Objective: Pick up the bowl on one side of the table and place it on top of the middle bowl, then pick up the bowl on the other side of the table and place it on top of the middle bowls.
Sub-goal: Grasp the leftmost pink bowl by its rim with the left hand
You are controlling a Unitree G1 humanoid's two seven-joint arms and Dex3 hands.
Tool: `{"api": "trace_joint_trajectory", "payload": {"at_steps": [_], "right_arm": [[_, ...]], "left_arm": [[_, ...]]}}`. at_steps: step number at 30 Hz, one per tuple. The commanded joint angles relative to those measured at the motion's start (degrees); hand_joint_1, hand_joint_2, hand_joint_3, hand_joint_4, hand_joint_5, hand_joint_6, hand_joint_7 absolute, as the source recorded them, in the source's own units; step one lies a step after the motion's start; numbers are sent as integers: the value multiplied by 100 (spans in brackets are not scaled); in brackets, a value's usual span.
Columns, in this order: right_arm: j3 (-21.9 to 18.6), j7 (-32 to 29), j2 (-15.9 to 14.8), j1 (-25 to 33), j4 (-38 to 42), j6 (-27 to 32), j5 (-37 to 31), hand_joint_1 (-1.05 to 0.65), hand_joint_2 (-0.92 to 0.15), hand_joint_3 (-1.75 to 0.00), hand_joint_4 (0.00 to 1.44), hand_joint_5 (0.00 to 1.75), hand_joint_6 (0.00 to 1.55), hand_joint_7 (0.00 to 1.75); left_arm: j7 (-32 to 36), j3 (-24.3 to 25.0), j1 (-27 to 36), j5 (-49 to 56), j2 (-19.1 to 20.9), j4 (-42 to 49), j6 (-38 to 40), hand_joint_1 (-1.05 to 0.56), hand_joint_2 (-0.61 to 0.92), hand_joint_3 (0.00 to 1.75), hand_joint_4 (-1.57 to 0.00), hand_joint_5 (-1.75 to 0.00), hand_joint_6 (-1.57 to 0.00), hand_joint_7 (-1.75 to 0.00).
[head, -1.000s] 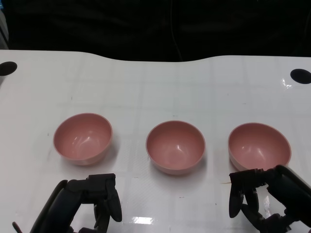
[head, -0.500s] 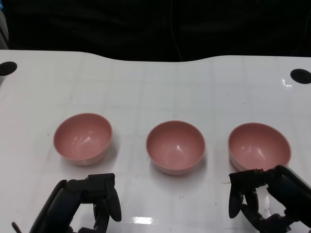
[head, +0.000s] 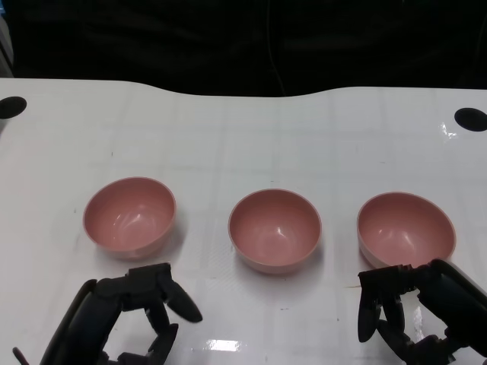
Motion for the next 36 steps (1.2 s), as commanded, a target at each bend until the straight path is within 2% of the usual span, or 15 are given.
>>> {"api": "trace_joint_trajectory", "payload": {"at_steps": [1, 5, 9, 13, 20, 26, 36], "right_arm": [[-6, -27, -43, 55, -62, 26, 23, 17, -16, -155, 93, 174, 90, 131], [-6, -46, -33, 78, -129, 86, -32, 16, -16, -156, 93, 174, 90, 131], [3, -36, -17, 83, -118, 67, 6, 17, -17, -156, 93, 175, 89, 131], [-1, -46, -9, 70, -87, 9, 22, 18, -16, -156, 93, 174, 90, 131], [-9, -10, -31, 115, -175, 123, 30, 17, -17, -155, 93, 173, 90, 131], [2, -18, -22, 107, -172, 121, 17, 16, -17, -156, 93, 174, 90, 131], [23, -28, 1, 178, -309, 231, -23, 14, -17, -157, 92, 174, 89, 132]], "left_arm": [[162, 100, 139, 227, 78, -365, 323, -5, 52, 83, -60, -113, -67, -57], [296, 184, 236, 778, 183, -862, 735, -14, 76, 31, -53, -86, -62, -23], [678, 324, 273, 1636, 208, -1324, 1022, -24, 86, 10, -52, -84, -63, -13], [810, 430, 280, 2463, 295, -1833, 1544, -29, 89, 4, -50, -81, -63, -9], [653, 292, 74, 3696, 490, -2335, 2393, -33, 86, 0, -48, -59, -59, -3], [772, 11, -281, 4439, 670, -2006, 2760, -33, 85, 0, -50, -53, -55, 0], [1061, -696, -1419, 5545, 689, -589, 3707, -45, 89, 1, -46, -45, -49, 0]]}}
